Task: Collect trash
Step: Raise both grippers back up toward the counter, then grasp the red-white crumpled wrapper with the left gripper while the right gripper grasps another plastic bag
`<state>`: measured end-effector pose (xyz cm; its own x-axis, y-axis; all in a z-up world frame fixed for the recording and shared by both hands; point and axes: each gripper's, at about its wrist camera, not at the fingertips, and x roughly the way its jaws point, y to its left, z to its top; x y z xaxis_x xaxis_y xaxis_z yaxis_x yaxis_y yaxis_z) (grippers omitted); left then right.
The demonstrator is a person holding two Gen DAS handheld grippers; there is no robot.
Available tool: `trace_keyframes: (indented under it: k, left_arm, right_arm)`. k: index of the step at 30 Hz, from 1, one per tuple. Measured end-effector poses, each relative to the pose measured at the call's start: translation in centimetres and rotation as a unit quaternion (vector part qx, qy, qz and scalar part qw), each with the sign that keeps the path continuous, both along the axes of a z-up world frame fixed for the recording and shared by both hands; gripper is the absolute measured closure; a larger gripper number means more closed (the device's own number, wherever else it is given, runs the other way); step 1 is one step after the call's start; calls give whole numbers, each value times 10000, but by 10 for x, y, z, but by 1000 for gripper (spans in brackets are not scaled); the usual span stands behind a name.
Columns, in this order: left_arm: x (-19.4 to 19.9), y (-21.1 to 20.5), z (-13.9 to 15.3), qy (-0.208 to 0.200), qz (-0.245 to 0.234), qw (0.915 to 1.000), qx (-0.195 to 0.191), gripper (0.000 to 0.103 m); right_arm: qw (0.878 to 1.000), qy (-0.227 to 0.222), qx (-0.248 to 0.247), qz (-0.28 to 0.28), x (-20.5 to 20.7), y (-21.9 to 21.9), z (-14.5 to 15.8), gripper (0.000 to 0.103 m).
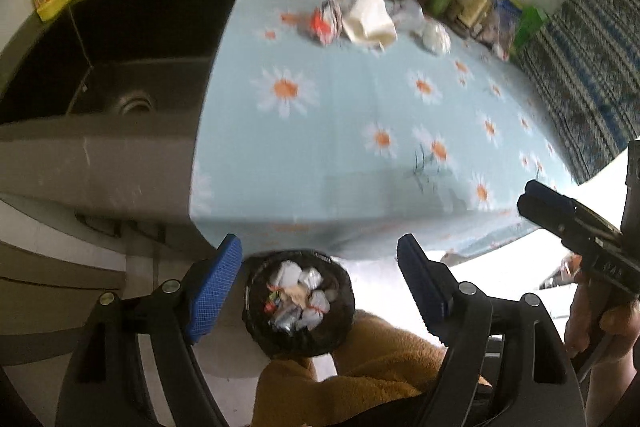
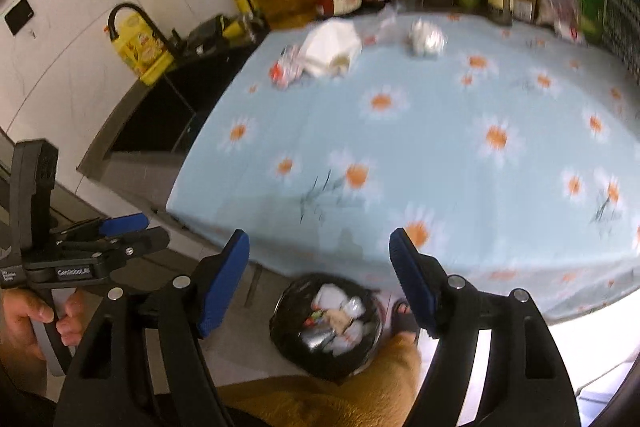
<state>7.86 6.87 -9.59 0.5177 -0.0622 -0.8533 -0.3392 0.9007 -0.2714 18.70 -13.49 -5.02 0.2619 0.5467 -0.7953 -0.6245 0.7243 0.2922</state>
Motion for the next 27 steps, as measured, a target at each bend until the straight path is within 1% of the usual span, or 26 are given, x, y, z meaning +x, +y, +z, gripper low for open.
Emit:
trace_keyframes:
  k: [2,3,4,5,6,7,13,14,17,19,20,27]
  left_arm:
    - [6,3,9,-67,146,9998,113,25]
    - [9,4,12,-89,202,9997,141,25]
    - [12,5,17,-126,279,9994,172,24]
    - [15,7,22,-157,372,9990,203,23]
    - [17,9,25,-179,440,9986,219,16]
    - [21,11,29,-221,534,9980,238,14]
    - [48,10,43,-214,839,9955,387,14]
    - [52,9,45,-218,896,9949,409,14]
    - [64,6,50,-199,1150,9919,503,14]
    - [71,5,52,-156,1349,9891,561,9]
    - [73,4,53,-125,1415,9882,572,9]
    - [95,-7,49,271,1773,9814,678,9]
  right_arm:
    - [9999,-114,19,45,15,2,8,29]
    - [9998,-195,56,76,26,3,12,22]
    - [9995,-277,66,97,36,6,16,20]
    - [9994,-319,67,119,46,7,17,19]
    - [9992,-367,76,151,59,10,20,19]
    - [9990,-409,67,167,73,12,22,19]
    - [9983,-502,83,280,144,23,29,19]
    - [9979,-551,65,343,161,27,28,19]
    - [9980,-460,-68,427,200,40,19,19]
    - [9982,-358,-165,461,219,46,10,19]
    - [9978,-313,-200,540,232,52,4,19]
    - [9956,-114,-368,859,272,70,-30,20]
